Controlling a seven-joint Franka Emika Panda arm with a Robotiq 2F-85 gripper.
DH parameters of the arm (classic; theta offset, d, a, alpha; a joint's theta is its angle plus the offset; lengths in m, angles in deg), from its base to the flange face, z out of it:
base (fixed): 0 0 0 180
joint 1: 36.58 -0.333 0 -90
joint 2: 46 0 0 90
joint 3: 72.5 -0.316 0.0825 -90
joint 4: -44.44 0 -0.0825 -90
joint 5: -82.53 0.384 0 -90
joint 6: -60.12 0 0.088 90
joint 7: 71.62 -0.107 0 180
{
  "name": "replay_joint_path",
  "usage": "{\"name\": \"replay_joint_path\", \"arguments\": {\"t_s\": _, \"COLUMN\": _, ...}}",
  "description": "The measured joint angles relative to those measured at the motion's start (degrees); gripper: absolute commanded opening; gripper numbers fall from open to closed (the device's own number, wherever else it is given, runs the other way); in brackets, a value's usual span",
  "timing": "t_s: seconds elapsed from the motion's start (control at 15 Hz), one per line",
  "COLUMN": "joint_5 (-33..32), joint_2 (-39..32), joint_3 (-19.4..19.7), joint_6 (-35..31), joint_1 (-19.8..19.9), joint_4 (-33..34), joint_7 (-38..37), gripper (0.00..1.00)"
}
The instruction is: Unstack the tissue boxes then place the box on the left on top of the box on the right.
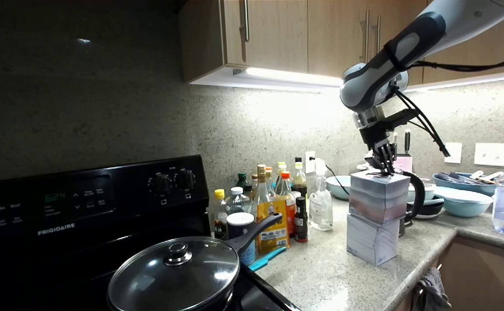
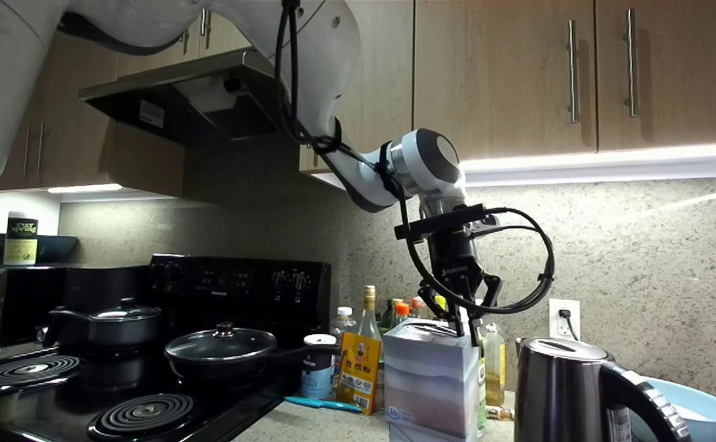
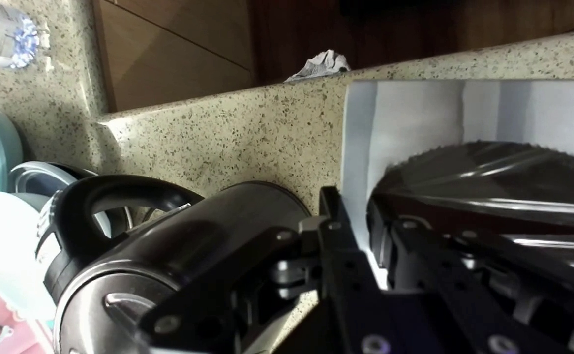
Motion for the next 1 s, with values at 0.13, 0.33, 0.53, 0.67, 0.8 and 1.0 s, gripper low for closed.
{"name": "replay_joint_path", "arguments": {"t_s": 0.13, "joint_5": -0.8, "joint_2": -0.2, "joint_3": -0.5, "joint_6": 0.0, "joint_1": -0.1, "joint_4": 0.1, "joint_7": 0.0, "gripper": 0.59}}
{"name": "replay_joint_path", "arguments": {"t_s": 0.33, "joint_5": -1.1, "joint_2": -0.3, "joint_3": -1.0, "joint_6": 0.0, "joint_1": -0.1, "joint_4": 0.1, "joint_7": 0.0, "gripper": 0.77}}
{"name": "replay_joint_path", "arguments": {"t_s": 0.53, "joint_5": -1.2, "joint_2": -0.3, "joint_3": -1.0, "joint_6": 0.0, "joint_1": -0.1, "joint_4": 0.4, "joint_7": 0.0, "gripper": 0.96}}
{"name": "replay_joint_path", "arguments": {"t_s": 0.67, "joint_5": -1.5, "joint_2": -0.3, "joint_3": -1.0, "joint_6": 0.0, "joint_1": -0.1, "joint_4": 0.8, "joint_7": 0.0, "gripper": 1.00}}
{"name": "replay_joint_path", "arguments": {"t_s": 0.8, "joint_5": -2.3, "joint_2": -0.3, "joint_3": -1.0, "joint_6": 0.0, "joint_1": -0.1, "joint_4": 1.3, "joint_7": 0.0, "gripper": 1.00}}
{"name": "replay_joint_path", "arguments": {"t_s": 1.0, "joint_5": -2.7, "joint_2": -0.2, "joint_3": -1.0, "joint_6": 0.0, "joint_1": -0.1, "joint_4": 2.0, "joint_7": -0.1, "gripper": 1.00}}
